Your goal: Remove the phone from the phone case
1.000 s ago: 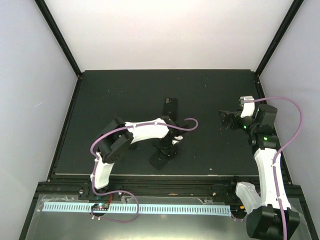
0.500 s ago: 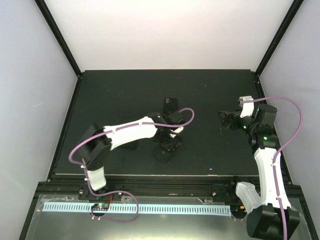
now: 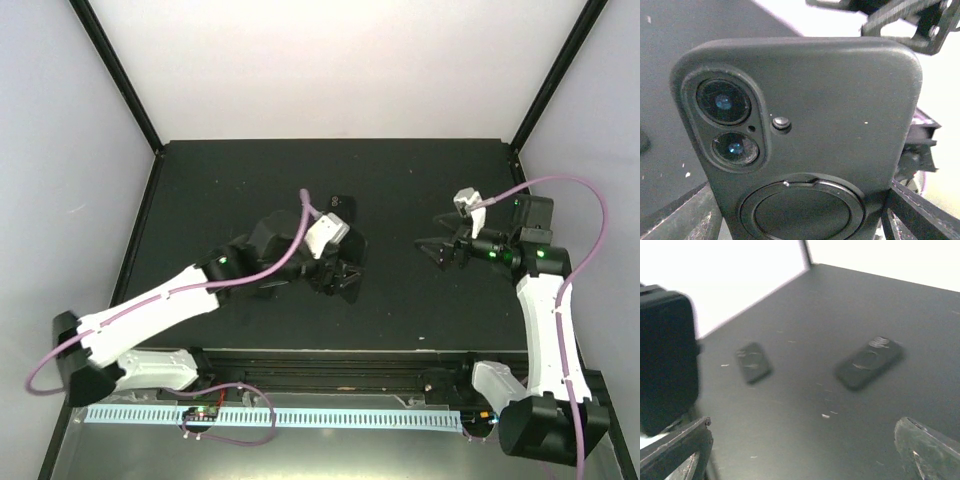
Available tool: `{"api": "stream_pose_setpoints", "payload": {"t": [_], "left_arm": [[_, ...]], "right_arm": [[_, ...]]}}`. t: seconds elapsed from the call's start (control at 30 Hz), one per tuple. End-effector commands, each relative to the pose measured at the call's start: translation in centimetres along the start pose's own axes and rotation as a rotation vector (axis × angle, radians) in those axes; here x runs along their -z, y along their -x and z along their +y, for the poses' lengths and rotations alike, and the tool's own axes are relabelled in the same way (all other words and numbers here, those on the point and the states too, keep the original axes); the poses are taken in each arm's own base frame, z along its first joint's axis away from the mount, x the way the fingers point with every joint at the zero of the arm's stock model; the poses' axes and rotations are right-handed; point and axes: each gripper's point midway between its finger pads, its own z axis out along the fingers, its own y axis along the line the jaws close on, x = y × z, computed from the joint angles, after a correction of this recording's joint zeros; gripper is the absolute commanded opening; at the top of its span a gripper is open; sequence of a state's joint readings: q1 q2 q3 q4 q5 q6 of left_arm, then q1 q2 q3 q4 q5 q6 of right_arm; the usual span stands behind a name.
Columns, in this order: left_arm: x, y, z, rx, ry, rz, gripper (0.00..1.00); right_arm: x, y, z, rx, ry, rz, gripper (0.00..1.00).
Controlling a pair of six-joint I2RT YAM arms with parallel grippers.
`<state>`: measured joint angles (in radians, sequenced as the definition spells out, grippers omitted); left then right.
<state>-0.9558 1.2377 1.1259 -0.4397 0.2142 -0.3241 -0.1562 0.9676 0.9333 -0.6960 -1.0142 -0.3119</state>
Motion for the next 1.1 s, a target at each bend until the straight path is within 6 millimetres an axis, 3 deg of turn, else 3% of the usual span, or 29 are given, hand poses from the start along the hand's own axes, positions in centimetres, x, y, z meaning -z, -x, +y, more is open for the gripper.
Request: {"api": "stream_pose_setpoints", "payload": {"t": [0.0, 0.17, 0.27, 0.6, 0.8, 1.07], "left_arm": [[6.0, 5.3, -3.9, -0.085, -0.157, -0.326, 0.44], [10.8, 6.2, -5.8, -0.145, -0.263, -0.546, 0.46], [11.9, 6.5, -6.4, -0.136, -0.304, -0.595, 0.45], [12.7, 6.1, -9.7, -0.133, -0.534, -0.582, 0.42], [12.6, 5.8, -9.9, -0.131, -0.552, -0.565, 0.39], [11.9, 5.8, -9.7, -0.111, -0.555, -0.567, 0.36]], "right_arm": [[1.7, 0.3, 9.9, 0.097, 0.438, -0.017, 1.0], [1.7, -0.5, 14.0, 0.117, 0.608, -0.008, 1.0], [0.2, -1.2, 14.3, 0.097, 0.585, 0.052, 1.0], [-2.0, 0.9, 18.7, 0.128, 0.659, 0.078, 1.0], [-2.2, 1.9, 20.8, 0.107, 0.76, 0.083, 1.0], [-2.1, 2.6, 21.9, 0.103, 0.817, 0.087, 1.0]]}}
